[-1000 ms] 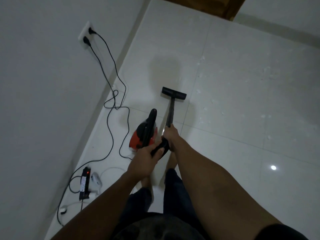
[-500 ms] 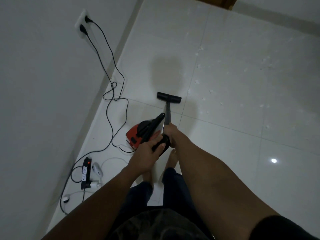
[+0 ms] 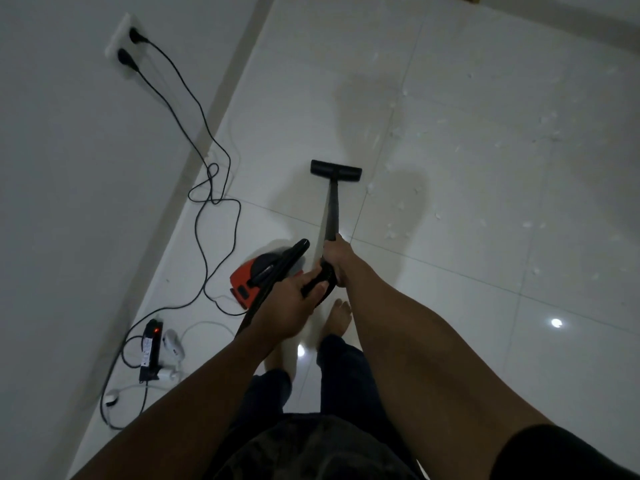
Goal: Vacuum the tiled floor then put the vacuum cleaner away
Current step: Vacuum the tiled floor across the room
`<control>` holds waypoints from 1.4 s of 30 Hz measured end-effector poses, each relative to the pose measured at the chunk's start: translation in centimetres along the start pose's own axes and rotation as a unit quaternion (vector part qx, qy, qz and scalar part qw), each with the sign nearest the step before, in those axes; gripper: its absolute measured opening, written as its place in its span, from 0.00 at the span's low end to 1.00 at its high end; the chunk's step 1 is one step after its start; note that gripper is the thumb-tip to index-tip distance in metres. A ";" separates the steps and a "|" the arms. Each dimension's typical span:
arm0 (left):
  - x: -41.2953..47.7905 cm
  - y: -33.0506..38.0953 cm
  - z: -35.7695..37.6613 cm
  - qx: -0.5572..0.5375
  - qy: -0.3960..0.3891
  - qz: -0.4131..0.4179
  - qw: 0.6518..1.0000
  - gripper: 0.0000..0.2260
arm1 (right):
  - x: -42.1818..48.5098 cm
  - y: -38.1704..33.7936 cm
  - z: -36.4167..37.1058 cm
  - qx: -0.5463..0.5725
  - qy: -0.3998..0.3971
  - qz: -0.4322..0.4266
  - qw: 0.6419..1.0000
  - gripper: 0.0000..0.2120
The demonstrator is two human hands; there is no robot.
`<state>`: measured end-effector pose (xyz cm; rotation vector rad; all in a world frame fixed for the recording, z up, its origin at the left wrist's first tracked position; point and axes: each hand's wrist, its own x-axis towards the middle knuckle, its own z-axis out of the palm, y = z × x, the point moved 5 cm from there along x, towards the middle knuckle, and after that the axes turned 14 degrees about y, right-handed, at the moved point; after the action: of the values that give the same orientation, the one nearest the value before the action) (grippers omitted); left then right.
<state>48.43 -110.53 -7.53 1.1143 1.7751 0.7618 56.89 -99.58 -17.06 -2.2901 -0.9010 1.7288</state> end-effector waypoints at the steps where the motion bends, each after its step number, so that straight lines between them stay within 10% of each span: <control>1: 0.9 0.6 0.4 0.003 0.004 0.002 1.000 0.07 | 0.8 -0.6 -0.5 0.003 0.001 0.001 1.000 0.18; 7: 5.7 2.5 1.9 0.060 0.032 -0.020 0.997 0.24 | 4.4 -4.2 -2.2 0.019 -0.007 0.011 1.000 0.19; 42: 47.0 11.3 -6.9 0.128 -0.064 -0.048 0.989 0.17 | 25.5 -38.9 -0.5 0.115 0.033 0.029 0.992 0.23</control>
<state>36.54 -63.41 -11.82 1.2074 1.8372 0.4021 46.82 -54.31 -20.80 -2.2265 -0.5956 1.6706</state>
